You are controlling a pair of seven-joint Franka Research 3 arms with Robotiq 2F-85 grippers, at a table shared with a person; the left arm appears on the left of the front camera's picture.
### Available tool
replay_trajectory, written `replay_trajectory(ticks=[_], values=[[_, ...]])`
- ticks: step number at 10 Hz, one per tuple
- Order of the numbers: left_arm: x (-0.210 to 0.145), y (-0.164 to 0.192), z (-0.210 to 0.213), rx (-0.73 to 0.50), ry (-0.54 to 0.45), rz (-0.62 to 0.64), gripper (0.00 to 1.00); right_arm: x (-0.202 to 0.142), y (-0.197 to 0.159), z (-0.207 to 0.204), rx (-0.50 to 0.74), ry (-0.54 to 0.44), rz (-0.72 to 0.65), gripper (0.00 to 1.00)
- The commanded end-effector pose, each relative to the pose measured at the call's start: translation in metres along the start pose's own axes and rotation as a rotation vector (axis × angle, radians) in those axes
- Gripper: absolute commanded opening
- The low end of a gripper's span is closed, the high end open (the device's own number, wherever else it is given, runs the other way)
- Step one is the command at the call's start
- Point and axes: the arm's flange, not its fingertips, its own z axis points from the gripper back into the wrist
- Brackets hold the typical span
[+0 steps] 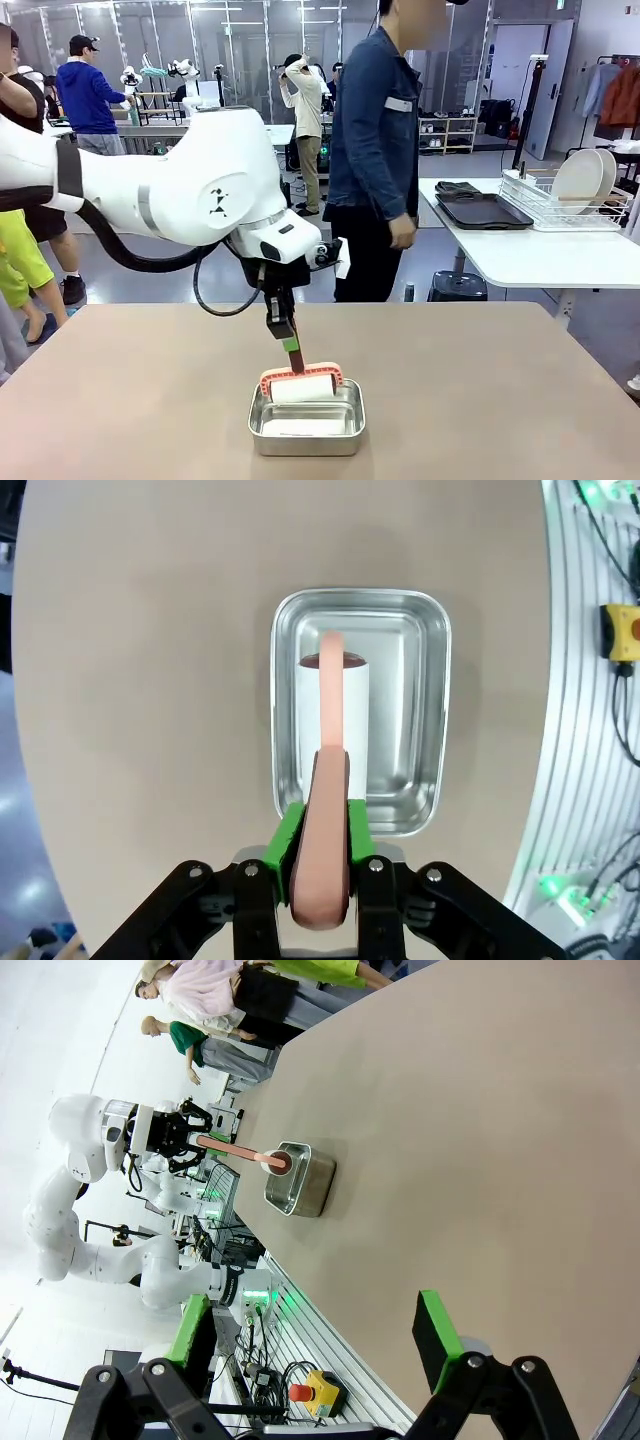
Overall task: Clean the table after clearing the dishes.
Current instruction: Place the Lint Roller back on top of the Airtight Container.
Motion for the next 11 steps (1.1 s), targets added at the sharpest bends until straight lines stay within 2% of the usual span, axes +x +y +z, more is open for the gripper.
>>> replay_trajectory(ticks=[1, 3, 8, 9, 10, 11], values=[[0.015, 0.007, -0.003, 0.017, 0.047, 0.018, 0.22, -0.001, 0.002, -0.001, -0.006, -0.015, 0.007, 1.0], [0.021, 0.016, -0.018, 0.026, 0.108, 0.02, 0.22, -0.001, 0.002, -0.001, -0.006, -0.015, 0.007, 1.0], [0.024, 0.025, -0.047, -0.024, 0.188, 0.016, 0.24, -0.001, 0.002, -0.001, -0.006, -0.015, 0.007, 1.0], [0.025, 0.026, -0.047, -0.021, 0.192, 0.015, 0.59, -0.001, 0.002, -0.001, -0.006, -0.015, 0.007, 1.0], [0.024, 0.028, -0.046, -0.022, 0.197, 0.015, 0.61, -0.001, 0.002, -0.001, -0.006, -0.015, 0.007, 1.0], [0.023, 0.028, -0.042, -0.019, 0.197, 0.013, 0.96, -0.001, 0.002, -0.001, -0.006, -0.015, 0.007, 1.0]])
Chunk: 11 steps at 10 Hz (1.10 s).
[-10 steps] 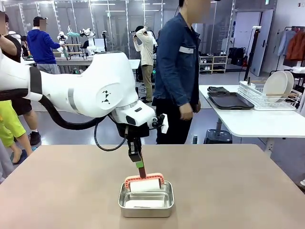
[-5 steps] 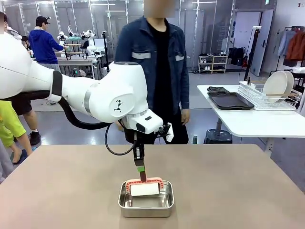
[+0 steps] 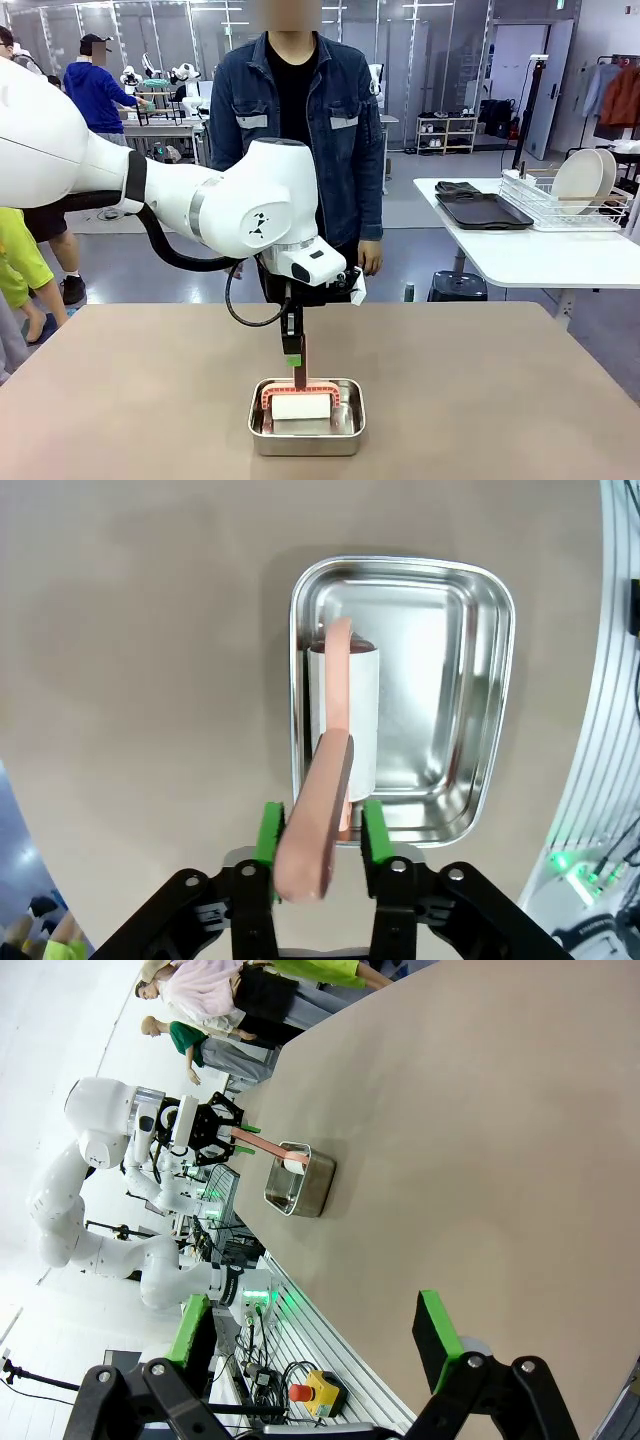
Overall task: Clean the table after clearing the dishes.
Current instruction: Place the Lint Roller back on top of the Airtight Container.
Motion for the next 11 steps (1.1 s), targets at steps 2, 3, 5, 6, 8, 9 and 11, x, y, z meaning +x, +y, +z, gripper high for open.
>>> replay_trajectory(ticks=[2, 3, 5, 6, 8, 9, 11], values=[[-0.001, -0.002, 0.011, 0.008, 0.023, 0.019, 1.0, -0.001, 0.002, -0.001, -0.006, -0.015, 0.007, 1.0], [-0.002, -0.003, 0.012, -0.004, 0.01, 0.023, 1.0, -0.001, 0.002, -0.001, -0.006, -0.015, 0.007, 1.0], [-0.006, 0.001, 0.02, 0.008, -0.03, 0.045, 0.96, -0.001, 0.002, -0.001, -0.006, -0.015, 0.007, 1.0], [-0.013, 0.003, 0.025, -0.023, -0.055, 0.051, 0.96, -0.001, 0.002, -0.001, -0.006, -0.015, 0.007, 1.0], [-0.001, 0.004, 0.012, 0.008, -0.008, 0.01, 0.96, -0.001, 0.002, -0.001, -0.006, -0.015, 0.007, 1.0], [-0.001, 0.004, 0.012, 0.008, -0.008, 0.01, 0.96, -0.001, 0.002, -0.001, -0.006, -0.015, 0.007, 1.0], [-0.001, 0.004, 0.012, 0.008, -0.008, 0.01, 0.96, -0.001, 0.002, -0.001, -0.006, -0.015, 0.007, 1.0]])
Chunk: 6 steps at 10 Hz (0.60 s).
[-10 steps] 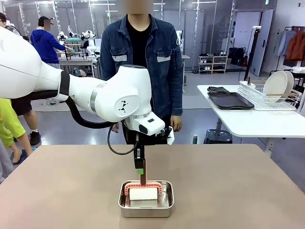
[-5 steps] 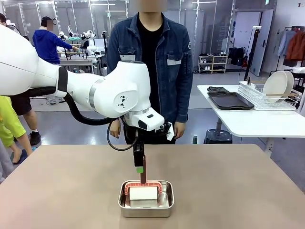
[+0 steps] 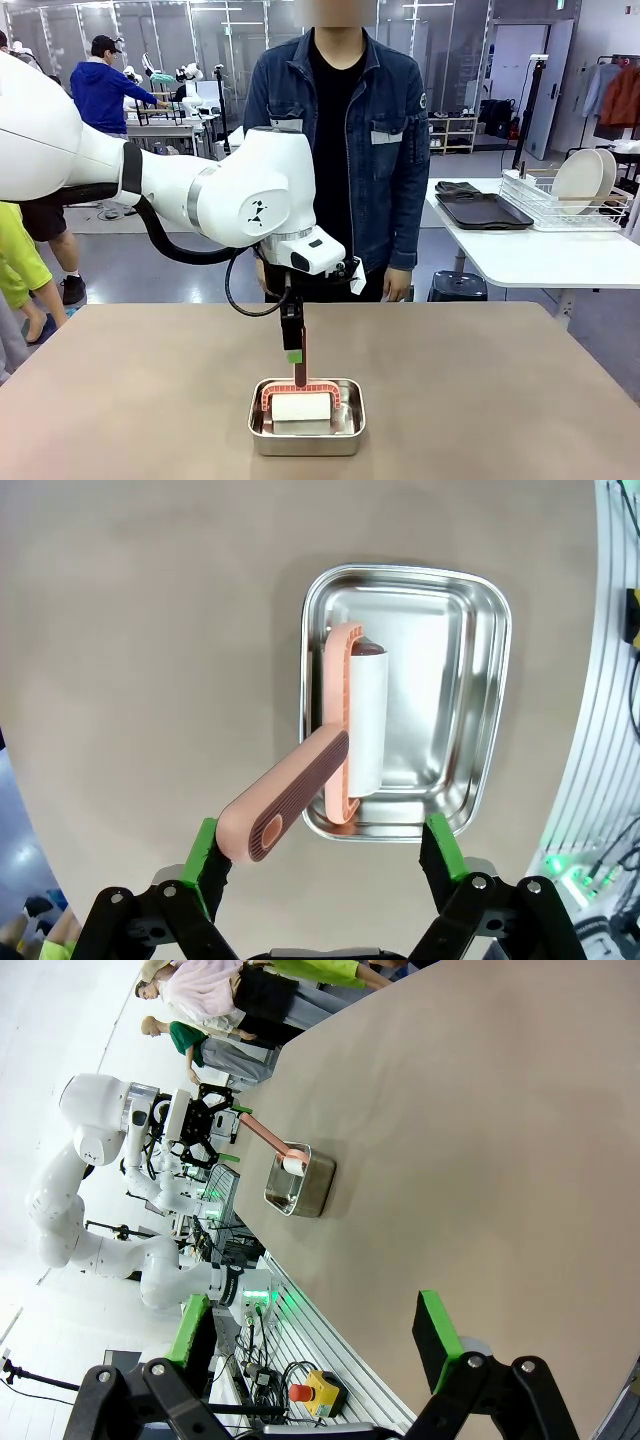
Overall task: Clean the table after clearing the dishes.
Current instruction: Place the Lint Roller back on top of the Airtight Container.
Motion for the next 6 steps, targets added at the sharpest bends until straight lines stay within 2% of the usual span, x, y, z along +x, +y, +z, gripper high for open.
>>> replay_trajectory(ticks=[1, 5, 6], values=[[0.0, -0.001, 0.001, 0.011, 0.01, -0.008, 0.96, -0.001, 0.002, -0.001, -0.006, -0.015, 0.007, 1.0], [0.0, 0.0, 0.0, 0.0, 0.0, 0.0, 0.96, -0.001, 0.002, -0.001, -0.006, -0.015, 0.007, 1.0], [-0.049, 0.015, 0.023, -0.072, -0.126, 0.091, 0.96, -0.001, 0.002, -0.001, -0.006, -0.015, 0.007, 1.0]])
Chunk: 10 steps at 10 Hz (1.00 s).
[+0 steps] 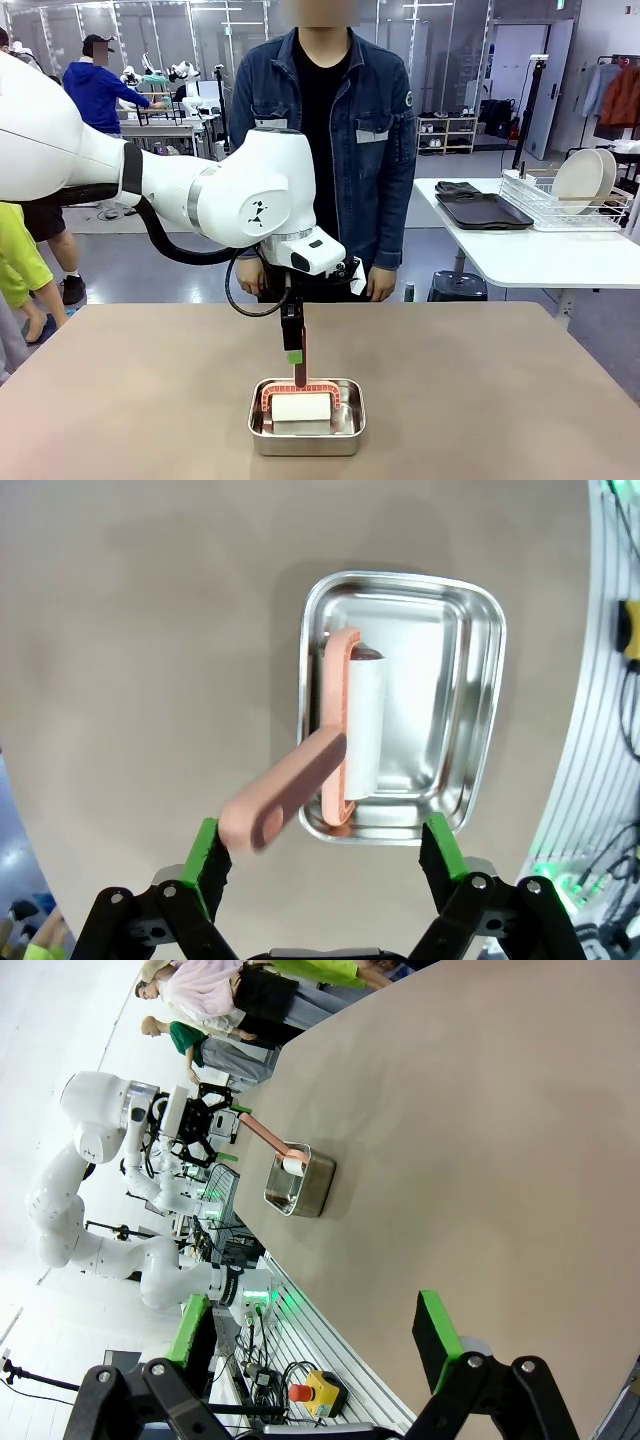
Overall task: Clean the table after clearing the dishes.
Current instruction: Place the Lint Roller back on top of the Airtight Container.
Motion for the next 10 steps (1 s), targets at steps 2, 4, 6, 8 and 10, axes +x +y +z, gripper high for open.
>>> replay_trajectory(ticks=[2, 4, 6, 8, 10], values=[[-0.139, 0.038, 0.058, -0.244, -0.293, 0.195, 0.96, -0.001, 0.002, -0.001, -0.006, -0.014, 0.007, 1.0], [-0.237, 0.053, 0.063, -0.437, -0.477, 0.368, 0.96, -0.001, 0.002, -0.001, -0.006, -0.014, 0.007, 1.0], [-0.328, 0.053, 0.054, -0.542, -0.695, 0.5, 0.96, -0.001, 0.002, -0.001, -0.006, -0.014, 0.007, 1.0], [-0.426, 0.044, 0.038, -0.565, -0.757, 0.698, 0.96, -0.001, 0.002, -0.001, -0.006, -0.014, 0.007, 1.0], [-0.516, 0.028, 0.017, -0.564, -0.87, 0.858, 0.96, -0.001, 0.002, -0.001, -0.006, -0.014, 0.007, 1.0]])
